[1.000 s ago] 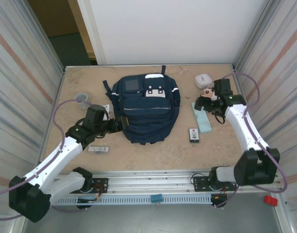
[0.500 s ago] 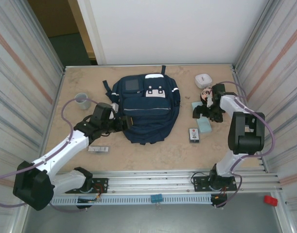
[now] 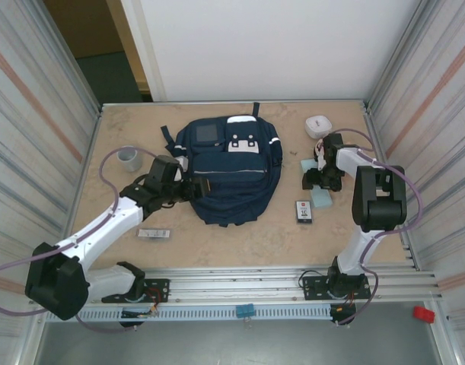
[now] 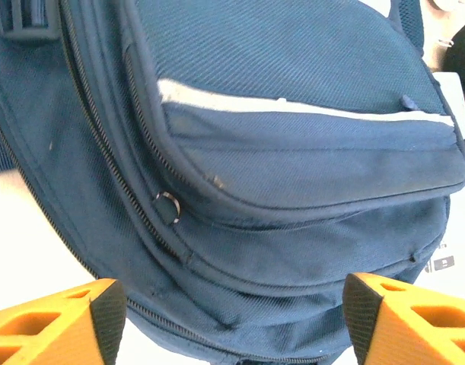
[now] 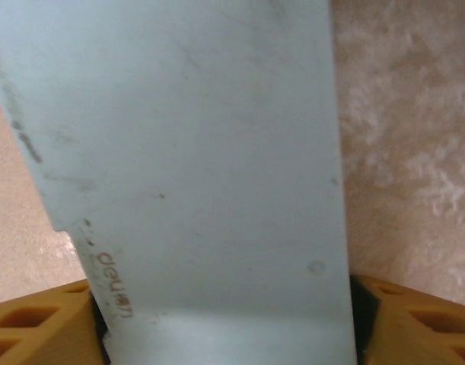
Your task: Pack books, pencil case, and school supplies into a backpack
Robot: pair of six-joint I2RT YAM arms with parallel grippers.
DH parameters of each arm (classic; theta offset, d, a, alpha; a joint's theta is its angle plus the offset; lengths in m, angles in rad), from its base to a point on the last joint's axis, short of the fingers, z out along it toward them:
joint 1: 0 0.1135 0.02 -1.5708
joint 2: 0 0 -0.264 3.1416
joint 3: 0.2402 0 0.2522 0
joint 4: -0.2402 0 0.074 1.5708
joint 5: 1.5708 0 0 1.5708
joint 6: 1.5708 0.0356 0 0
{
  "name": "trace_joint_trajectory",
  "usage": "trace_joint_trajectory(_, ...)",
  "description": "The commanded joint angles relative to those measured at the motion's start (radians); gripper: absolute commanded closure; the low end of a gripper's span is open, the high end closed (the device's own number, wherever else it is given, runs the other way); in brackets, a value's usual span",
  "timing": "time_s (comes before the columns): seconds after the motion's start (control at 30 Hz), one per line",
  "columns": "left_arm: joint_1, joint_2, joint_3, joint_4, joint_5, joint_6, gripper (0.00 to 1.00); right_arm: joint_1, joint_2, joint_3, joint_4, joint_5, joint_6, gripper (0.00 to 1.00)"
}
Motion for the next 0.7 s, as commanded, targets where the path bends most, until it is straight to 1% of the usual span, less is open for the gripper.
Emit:
trace_joint_trajectory(0.0,-0.006,0.022,0.067,0.018,-0.011,0.143,0.25,0.052,-0.089,-0.053,0.07,0.006,0.024,0.35)
trace_joint_trajectory(0.07,-0.007,0.054,0.116,0.022,0.006,0.272,0.25,0.063,-0.172,-0.088,0.089,0.005,0.052,0.38)
trace_joint_trajectory(0.13,-0.006,0.091,0.167,0.021,0.048,0.406,0.25,0.067,-0.25,-0.113,0.089,0.006,0.074,0.39)
trace_joint_trajectory(0.17,-0.007,0.113,0.195,0.021,0.098,0.497,0.25,0.065,-0.294,-0.123,0.085,0.003,0.088,0.39)
trace_joint_trajectory(0.23,-0.006,0.163,0.252,-0.002,0.235,0.681,0.24,0.066,-0.377,-0.143,0.08,-0.01,0.115,0.4)
trace_joint_trajectory(0.27,-0.01,0.198,0.291,-0.029,0.286,0.77,0.24,0.066,-0.425,-0.155,0.081,-0.024,0.13,0.4)
trace_joint_trajectory(0.3,-0.013,0.225,0.322,-0.053,0.304,0.829,0.24,0.067,-0.465,-0.169,0.085,-0.04,0.145,0.4)
trace_joint_trajectory(0.43,-0.029,0.334,0.413,-0.108,0.294,1.039,0.24,0.064,-0.621,-0.223,0.124,-0.084,0.205,0.41)
trace_joint_trajectory(0.53,-0.055,0.406,0.443,-0.128,0.208,1.173,0.19,0.071,-0.684,-0.238,0.13,-0.131,0.225,0.41)
trace_joint_trajectory(0.67,-0.063,0.468,0.481,-0.198,0.238,1.291,0.12,0.077,-0.735,-0.263,0.143,-0.147,0.243,0.41)
